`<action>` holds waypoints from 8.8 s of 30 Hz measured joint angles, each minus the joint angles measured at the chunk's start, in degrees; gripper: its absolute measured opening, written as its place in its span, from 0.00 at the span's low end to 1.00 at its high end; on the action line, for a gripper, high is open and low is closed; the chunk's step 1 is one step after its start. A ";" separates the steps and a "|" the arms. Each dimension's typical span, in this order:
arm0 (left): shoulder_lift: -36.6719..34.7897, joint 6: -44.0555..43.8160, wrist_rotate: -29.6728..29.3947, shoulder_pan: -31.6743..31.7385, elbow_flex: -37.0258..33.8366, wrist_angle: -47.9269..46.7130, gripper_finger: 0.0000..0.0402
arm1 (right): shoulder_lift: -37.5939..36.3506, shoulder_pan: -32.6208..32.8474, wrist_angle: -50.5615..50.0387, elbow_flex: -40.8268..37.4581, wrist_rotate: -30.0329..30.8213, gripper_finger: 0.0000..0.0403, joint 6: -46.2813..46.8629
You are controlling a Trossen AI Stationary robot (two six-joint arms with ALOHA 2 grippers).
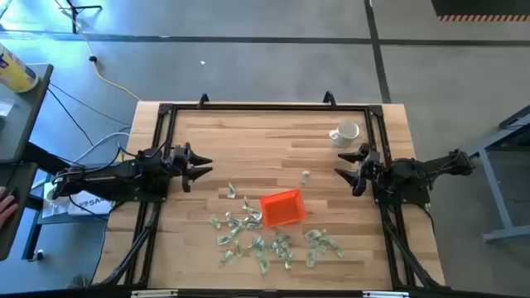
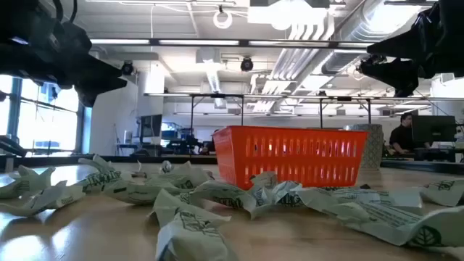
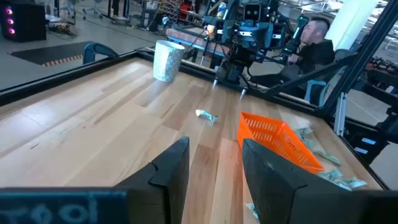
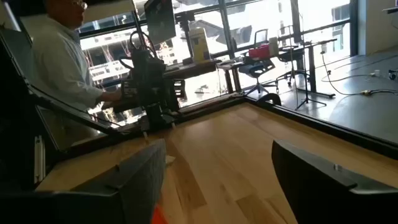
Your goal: Pick and place Stevia / Truvia into bins
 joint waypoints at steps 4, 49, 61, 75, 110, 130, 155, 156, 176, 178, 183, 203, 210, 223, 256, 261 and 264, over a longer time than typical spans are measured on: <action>0.00 0.00 0.00 0.00 0.00 0.00 0.45 | 0.00 -0.01 0.00 0.00 -0.01 0.70 0.01; 0.00 0.00 0.00 -0.01 0.00 0.00 0.45 | -0.01 0.00 0.00 0.01 -0.01 0.70 -0.01; -0.02 -8.73 1.04 -0.01 0.00 1.44 0.45 | -0.01 0.00 0.01 0.02 0.00 0.70 0.00; 0.00 -51.18 -1.33 0.01 0.00 1.02 0.45 | -0.01 0.00 0.01 0.02 -0.01 0.70 0.01; 0.00 -72.38 -21.87 0.01 0.00 2.89 0.45 | 8.87 -1.34 9.79 -0.07 5.97 0.70 30.90; 0.00 -48.78 -12.09 0.01 0.00 1.95 0.45 | 76.19 -18.78 -41.21 50.33 -27.15 0.67 -21.42; 0.00 -46.27 -7.89 0.01 0.00 1.29 0.45 | 103.19 -24.14 -39.89 56.54 -32.03 0.36 -42.15; -0.01 -46.27 -7.89 0.01 0.00 1.29 0.45 | 103.21 -24.24 -40.05 56.48 -32.04 0.30 -40.65; 0.19 -38.35 1.14 0.01 0.00 -0.29 0.45 | 100.63 -12.01 -47.52 76.27 -48.19 0.05 0.39; 1.13 -37.35 2.83 -0.01 0.00 0.13 0.45 | 103.11 -10.39 -45.76 76.10 -48.37 0.09 3.45; 5.90 -37.55 4.92 -0.01 0.00 0.48 0.45 | 106.09 -8.32 -44.47 76.23 -46.20 0.31 8.37; 13.47 -36.85 9.75 -0.01 0.00 1.42 0.45 | 102.31 22.02 -58.17 69.56 -32.58 0.73 50.14; 13.49 -36.85 9.75 -0.01 0.00 1.42 0.45 | 102.31 29.58 -53.44 65.85 -32.59 0.69 67.20; 13.49 -37.68 9.44 -0.01 0.00 1.36 0.45 | 101.47 30.91 -38.00 51.37 -36.37 0.56 78.81; 15.38 -36.40 10.38 -0.03 0.00 1.44 0.46 | 92.90 -7.80 -25.75 58.10 -39.34 0.22 39.66; 20.73 -36.47 12.02 -0.03 0.00 1.49 0.56 | 92.50 -7.31 -28.86 58.14 -43.14 0.51 39.58; 24.54 -39.75 12.78 -0.03 0.93 -0.51 0.67 | 91.75 -6.19 -29.69 58.75 -40.67 0.66 41.35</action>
